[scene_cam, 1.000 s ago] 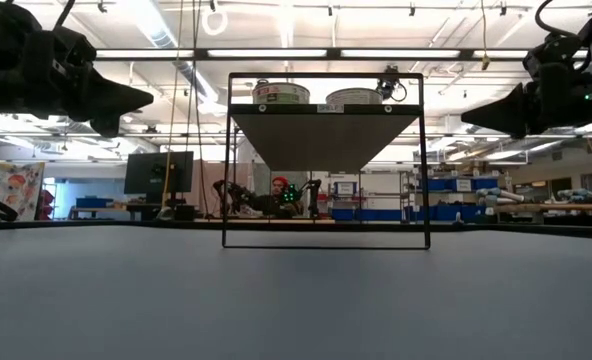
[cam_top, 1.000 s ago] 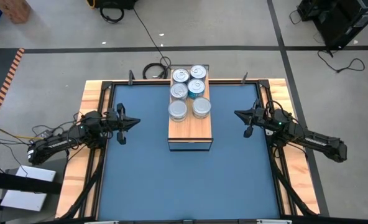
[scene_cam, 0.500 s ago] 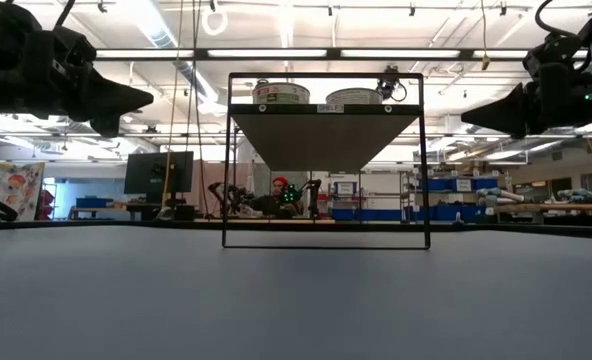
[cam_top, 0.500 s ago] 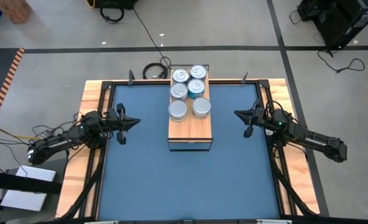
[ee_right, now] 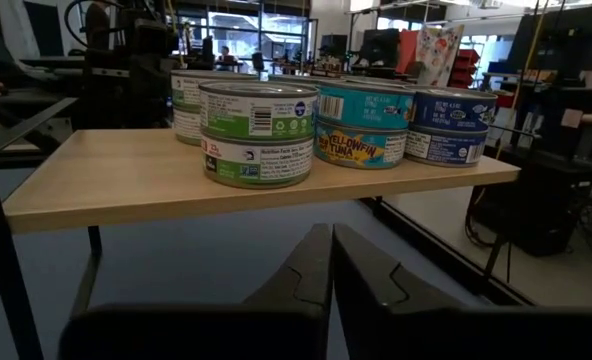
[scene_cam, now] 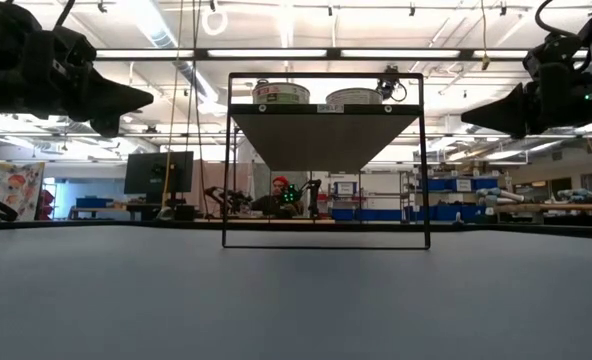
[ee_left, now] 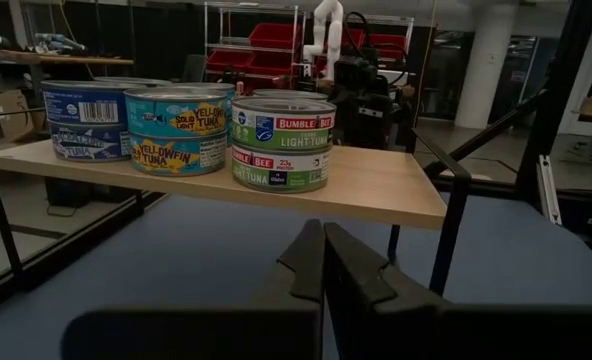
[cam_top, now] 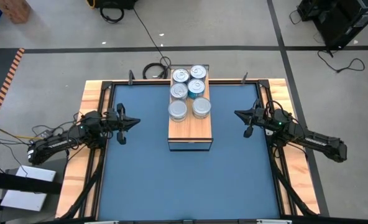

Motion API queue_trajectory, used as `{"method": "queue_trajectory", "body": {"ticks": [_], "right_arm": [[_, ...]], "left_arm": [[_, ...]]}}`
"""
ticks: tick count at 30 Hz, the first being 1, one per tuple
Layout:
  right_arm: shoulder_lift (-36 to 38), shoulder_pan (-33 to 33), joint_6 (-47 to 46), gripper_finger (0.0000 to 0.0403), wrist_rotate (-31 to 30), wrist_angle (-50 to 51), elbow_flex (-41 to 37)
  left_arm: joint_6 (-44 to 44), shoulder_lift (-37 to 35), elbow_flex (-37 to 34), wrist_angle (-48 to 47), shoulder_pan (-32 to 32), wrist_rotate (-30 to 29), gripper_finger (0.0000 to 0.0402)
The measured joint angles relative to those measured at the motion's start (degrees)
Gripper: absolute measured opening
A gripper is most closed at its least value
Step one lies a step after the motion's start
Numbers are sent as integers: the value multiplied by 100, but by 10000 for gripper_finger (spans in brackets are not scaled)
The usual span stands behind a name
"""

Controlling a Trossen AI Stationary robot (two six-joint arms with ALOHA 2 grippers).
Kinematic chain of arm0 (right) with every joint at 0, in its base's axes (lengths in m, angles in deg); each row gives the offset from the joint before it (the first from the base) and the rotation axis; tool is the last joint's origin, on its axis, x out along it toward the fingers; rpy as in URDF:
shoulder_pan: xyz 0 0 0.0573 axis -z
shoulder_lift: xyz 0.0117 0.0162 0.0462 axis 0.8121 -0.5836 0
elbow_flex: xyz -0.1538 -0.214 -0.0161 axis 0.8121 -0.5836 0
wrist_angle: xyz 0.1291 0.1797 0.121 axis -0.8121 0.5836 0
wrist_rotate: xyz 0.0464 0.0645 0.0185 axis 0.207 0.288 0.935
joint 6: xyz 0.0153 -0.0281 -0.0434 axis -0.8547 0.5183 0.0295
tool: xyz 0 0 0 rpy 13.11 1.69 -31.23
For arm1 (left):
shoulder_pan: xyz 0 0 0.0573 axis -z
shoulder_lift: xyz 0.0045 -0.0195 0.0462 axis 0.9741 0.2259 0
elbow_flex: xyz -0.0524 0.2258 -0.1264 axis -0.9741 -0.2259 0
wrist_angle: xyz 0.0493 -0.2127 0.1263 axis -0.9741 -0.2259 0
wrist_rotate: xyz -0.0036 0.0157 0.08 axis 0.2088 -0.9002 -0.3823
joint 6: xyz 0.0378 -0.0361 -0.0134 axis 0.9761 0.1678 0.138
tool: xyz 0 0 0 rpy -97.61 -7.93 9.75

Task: Stack canned seafood by type on shelf
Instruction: Return to Home Position

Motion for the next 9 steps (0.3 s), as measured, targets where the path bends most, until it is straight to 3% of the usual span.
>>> {"method": "queue_trajectory", "body": {"ticks": [9], "right_arm": [[0,0,-1,27,0,0,0]], "left_arm": [[0,0,0,0,1,0,10]]}}
